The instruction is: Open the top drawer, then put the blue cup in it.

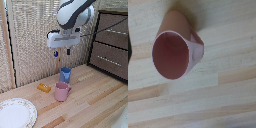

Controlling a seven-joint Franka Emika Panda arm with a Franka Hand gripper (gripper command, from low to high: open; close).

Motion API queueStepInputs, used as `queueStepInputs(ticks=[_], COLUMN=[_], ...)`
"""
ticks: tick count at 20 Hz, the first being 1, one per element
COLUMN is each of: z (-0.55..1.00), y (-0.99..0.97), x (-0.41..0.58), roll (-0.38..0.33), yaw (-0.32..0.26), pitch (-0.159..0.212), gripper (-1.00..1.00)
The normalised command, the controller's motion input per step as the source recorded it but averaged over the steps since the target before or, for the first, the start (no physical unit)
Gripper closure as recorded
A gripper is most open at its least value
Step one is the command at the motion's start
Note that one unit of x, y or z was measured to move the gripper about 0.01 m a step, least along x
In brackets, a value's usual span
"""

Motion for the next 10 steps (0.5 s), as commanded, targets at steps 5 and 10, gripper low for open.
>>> queueStepInputs(ticks=[5, 10], z=[0.51, 0.63], y=[-0.13, -0.11], x=[-0.010, 0.000], roll=[-0.025, -0.026], yaw=[0.072, 0.066], pitch=[-0.024, -0.034], gripper=[-1.00, -1.00])
